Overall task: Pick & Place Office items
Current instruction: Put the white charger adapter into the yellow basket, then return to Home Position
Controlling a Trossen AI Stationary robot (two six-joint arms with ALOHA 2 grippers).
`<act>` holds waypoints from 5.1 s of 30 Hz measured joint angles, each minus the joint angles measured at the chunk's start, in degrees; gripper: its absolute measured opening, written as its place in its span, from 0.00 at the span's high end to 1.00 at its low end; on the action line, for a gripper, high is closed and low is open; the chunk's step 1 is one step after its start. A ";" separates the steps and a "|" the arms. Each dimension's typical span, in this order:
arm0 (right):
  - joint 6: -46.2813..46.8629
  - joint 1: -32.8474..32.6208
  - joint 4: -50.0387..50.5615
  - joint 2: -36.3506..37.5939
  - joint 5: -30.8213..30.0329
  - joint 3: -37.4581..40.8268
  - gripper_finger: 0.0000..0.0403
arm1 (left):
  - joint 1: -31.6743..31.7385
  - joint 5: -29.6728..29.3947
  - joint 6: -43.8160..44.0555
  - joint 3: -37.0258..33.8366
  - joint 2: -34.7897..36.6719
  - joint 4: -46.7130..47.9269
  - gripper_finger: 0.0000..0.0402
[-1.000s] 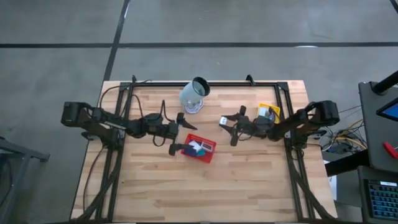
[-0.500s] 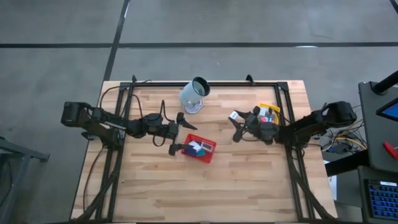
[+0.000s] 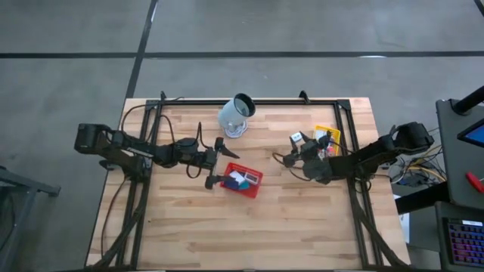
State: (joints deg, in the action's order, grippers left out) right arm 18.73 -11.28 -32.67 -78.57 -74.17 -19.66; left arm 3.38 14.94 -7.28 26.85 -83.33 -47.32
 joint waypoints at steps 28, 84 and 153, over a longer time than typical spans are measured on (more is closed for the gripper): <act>43.83 6.47 60.40 9.60 5.36 -7.75 0.58 | 0.02 0.72 -0.55 -1.86 0.00 0.23 0.05; 33.41 22.81 87.72 22.32 42.05 -10.67 0.58 | 0.02 1.77 -0.23 -1.81 0.00 -1.48 0.05; -18.46 -0.36 35.51 52.76 62.09 -4.21 0.38 | -2.43 -12.90 2.38 -23.33 60.96 19.10 0.05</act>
State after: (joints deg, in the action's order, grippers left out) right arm 0.27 -11.64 2.83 -25.82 -12.08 -23.87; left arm 0.95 2.04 -4.89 3.52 -22.37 -28.22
